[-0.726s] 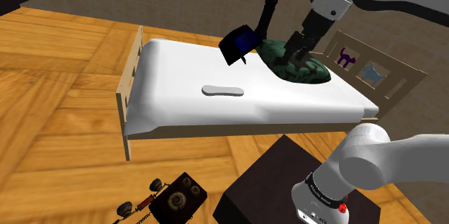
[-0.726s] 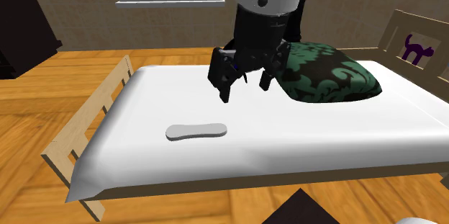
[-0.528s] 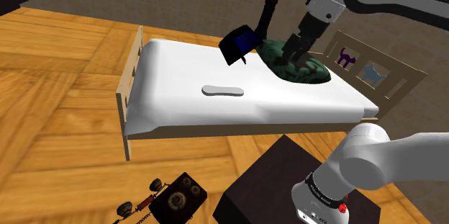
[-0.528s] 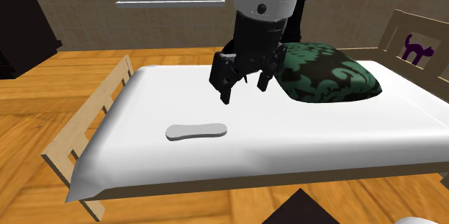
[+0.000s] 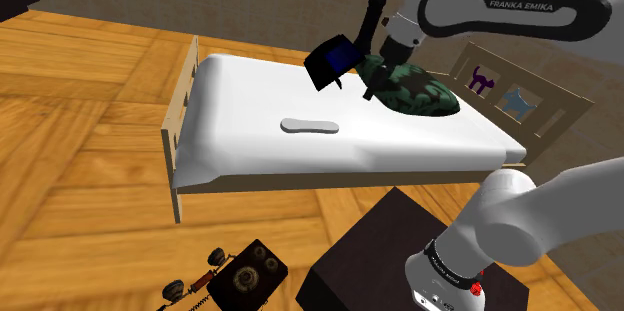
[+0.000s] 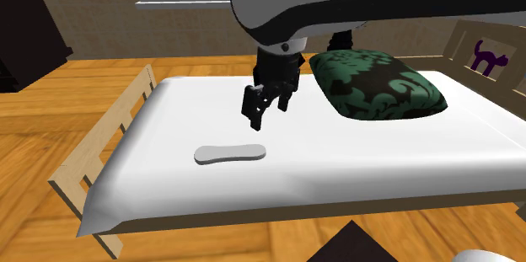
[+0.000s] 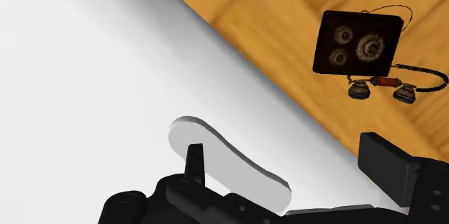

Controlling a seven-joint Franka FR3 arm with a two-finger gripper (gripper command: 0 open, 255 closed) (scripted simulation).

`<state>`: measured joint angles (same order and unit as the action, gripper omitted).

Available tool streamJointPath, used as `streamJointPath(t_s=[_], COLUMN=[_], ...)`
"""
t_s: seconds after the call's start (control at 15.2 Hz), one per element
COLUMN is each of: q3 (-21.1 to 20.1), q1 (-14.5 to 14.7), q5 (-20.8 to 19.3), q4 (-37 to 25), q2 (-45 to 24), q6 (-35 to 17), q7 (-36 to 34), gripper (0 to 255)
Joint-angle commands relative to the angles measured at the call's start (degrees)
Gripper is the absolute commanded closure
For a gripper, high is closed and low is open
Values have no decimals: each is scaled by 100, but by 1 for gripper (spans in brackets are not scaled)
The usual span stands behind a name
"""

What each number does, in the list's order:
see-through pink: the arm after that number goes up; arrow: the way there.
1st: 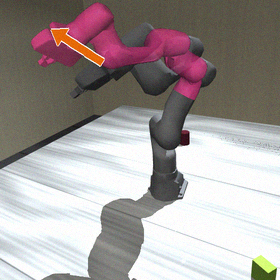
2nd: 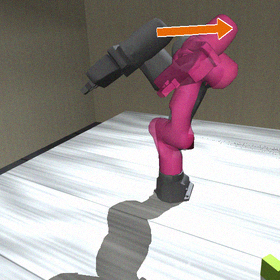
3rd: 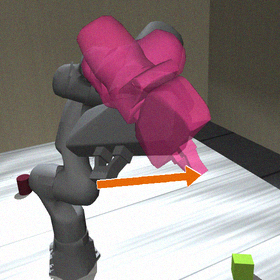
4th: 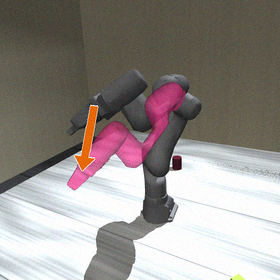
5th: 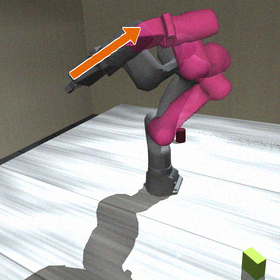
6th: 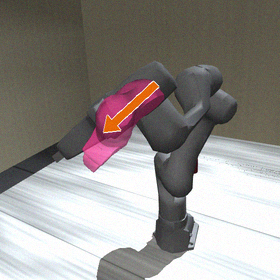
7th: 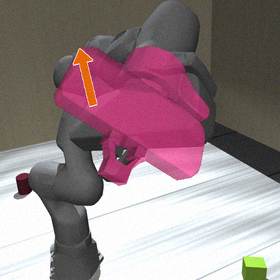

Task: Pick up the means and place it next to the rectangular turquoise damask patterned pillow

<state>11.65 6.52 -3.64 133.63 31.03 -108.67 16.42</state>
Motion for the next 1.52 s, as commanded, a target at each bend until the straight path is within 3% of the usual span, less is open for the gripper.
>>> streamJointPath(t_s=[0.0,0.53,1.06,1.45], q3=[160,602,526,491], q1=[143,620,790,766], q5=[2,313,797,903], q4=[-66,-705,-1626,-1436], q2=[-403,-2189,-3948,-4191], q6=[-276,-1111,-1607,-2026], q7=[526,2578,4473,4544], gripper=[0,0,0,0])
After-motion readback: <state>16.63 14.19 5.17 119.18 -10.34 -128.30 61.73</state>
